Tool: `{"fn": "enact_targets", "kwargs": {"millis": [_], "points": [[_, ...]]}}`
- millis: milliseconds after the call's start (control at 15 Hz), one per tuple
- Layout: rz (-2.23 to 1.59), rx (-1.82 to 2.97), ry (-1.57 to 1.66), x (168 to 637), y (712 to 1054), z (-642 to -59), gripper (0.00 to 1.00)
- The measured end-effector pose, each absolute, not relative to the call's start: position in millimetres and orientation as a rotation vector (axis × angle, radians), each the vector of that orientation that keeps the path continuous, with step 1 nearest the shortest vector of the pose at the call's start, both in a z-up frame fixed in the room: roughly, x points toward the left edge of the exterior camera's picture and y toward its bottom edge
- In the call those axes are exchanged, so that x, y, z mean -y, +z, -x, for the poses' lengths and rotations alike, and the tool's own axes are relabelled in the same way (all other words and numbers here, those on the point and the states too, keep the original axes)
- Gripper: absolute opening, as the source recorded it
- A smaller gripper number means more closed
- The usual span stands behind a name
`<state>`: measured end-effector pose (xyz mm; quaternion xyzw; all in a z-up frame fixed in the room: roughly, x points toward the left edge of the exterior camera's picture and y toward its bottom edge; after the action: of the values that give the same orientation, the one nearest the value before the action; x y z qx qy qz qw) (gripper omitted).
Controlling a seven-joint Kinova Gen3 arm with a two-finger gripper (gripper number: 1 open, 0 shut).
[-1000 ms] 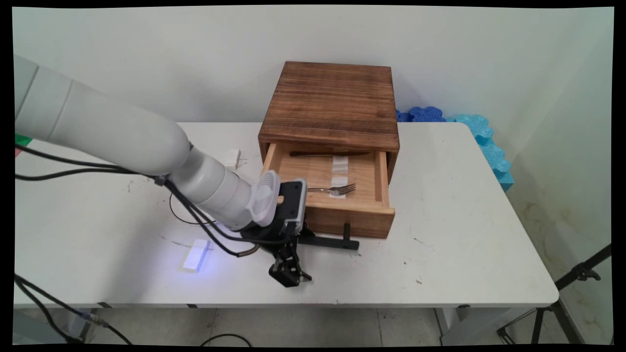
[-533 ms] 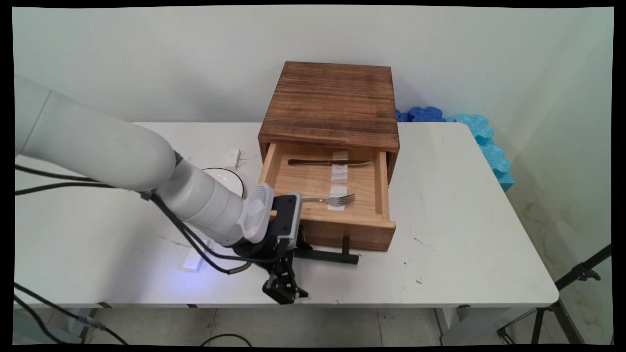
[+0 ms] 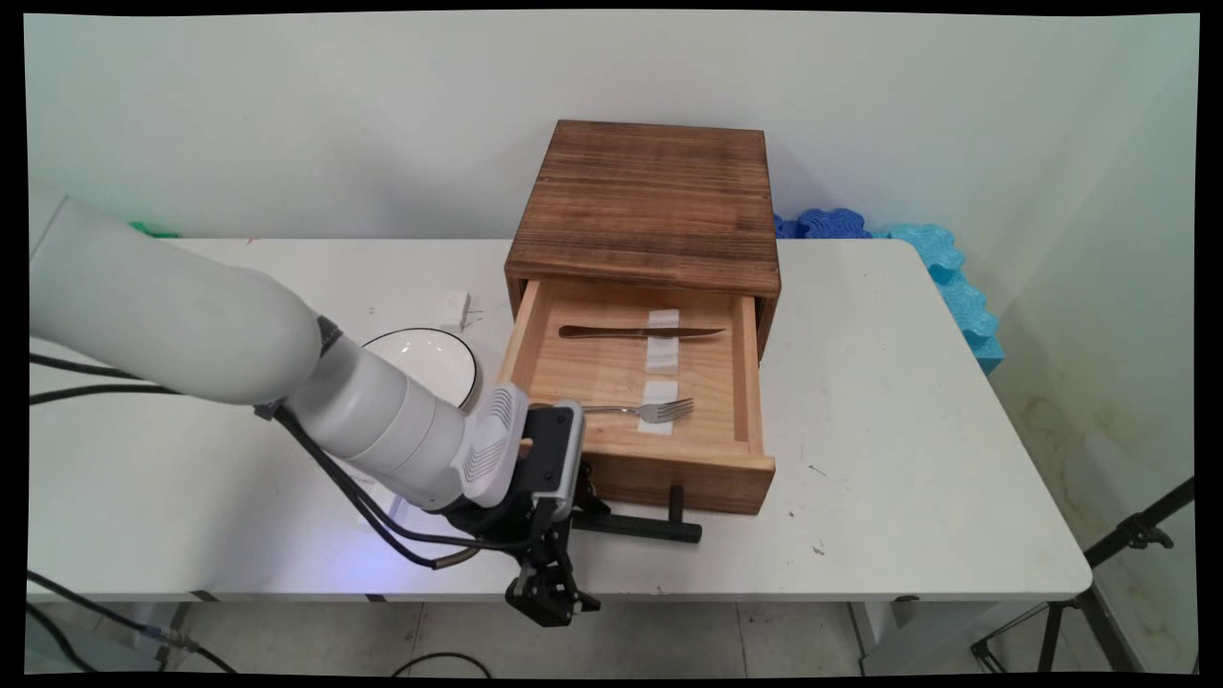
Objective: Open the drawer
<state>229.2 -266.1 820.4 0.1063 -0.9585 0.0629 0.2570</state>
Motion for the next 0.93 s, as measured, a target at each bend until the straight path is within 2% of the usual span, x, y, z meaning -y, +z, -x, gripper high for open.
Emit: {"fn": "enact_targets", "kwargs": {"millis": [933], "points": [[-0.265, 2.591, 0.15, 242.4, 819.1, -221.5, 1.0]]}}
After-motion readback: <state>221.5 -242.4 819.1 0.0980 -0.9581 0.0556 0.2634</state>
